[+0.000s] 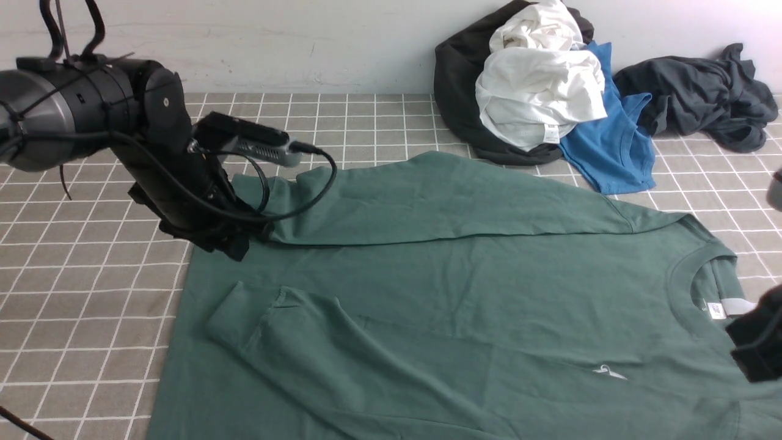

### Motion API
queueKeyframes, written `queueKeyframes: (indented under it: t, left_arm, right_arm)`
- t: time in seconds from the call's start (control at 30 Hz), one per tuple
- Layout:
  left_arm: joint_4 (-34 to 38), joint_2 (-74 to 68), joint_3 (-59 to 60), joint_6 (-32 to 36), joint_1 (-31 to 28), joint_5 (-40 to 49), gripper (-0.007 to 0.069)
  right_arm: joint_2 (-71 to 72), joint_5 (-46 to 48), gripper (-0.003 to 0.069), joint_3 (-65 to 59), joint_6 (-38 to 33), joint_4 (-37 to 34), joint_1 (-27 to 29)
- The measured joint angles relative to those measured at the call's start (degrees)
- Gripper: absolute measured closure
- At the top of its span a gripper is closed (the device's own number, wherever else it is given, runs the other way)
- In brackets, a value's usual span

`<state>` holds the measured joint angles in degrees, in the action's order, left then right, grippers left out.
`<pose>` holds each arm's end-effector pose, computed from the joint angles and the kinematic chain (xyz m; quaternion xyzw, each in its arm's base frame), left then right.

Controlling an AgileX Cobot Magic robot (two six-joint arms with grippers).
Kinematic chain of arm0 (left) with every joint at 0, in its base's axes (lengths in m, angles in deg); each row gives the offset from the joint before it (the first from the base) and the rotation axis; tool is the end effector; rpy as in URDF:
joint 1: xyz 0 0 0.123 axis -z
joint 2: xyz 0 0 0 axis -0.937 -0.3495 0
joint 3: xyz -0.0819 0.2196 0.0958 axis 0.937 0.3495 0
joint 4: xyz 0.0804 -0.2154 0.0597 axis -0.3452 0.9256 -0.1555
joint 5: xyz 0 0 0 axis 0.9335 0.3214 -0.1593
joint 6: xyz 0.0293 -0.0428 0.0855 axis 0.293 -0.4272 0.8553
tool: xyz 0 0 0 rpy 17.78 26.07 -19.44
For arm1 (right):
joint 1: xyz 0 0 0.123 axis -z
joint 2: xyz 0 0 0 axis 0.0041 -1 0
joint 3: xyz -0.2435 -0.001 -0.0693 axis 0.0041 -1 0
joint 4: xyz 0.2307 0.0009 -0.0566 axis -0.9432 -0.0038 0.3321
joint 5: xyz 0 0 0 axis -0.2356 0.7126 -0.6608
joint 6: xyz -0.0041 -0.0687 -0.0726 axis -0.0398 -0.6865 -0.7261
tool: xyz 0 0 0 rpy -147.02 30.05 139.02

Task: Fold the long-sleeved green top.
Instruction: Use the left arm to drag and place the cuff at the centered position on the left edge of the fabric, then use the left arm to clamp the cuff farthest from it

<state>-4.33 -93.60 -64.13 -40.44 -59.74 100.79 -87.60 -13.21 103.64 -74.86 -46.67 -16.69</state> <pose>0.3670 -0.0701 0.1958 0.1430 0.9742 -0.0379 0.1705 0.1850 0.0599 0.2796 -0.2414 0.9523 0.0264 0.1850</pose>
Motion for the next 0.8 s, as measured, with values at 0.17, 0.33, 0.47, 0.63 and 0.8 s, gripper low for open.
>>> queueKeyframes:
  t: [0.17, 0.33, 0.47, 0.63, 0.8]
  left_arm:
    - [2.0, -3.3, -5.9, -0.8, -3.7, 0.4, 0.0157]
    - [5.2, -9.2, -11.2, -0.9, -5.9, -1.5, 0.0136]
    - [5.3, -16.4, -16.7, -0.9, -6.4, -3.4, 0.0136]
    - [4.9, -21.9, -21.9, -0.9, -6.4, -7.0, 0.0136]
    - [4.7, -24.7, -25.0, -0.4, -6.4, -8.1, 0.0136]
  right_arm:
    - [-4.7, -0.1, 0.0675, 3.0, 0.0, -0.1, 0.0]
    - [-7.6, -1.0, 0.0675, 4.1, 0.0, -0.2, 0.0]
    - [-9.5, -1.4, 0.0675, 4.1, -0.1, -0.2, 0.0]
    - [-10.1, -2.4, 0.0675, 4.1, -0.2, -0.2, 0.0]
    - [-10.1, -2.7, 0.0675, 4.1, -0.3, -0.2, 0.0]
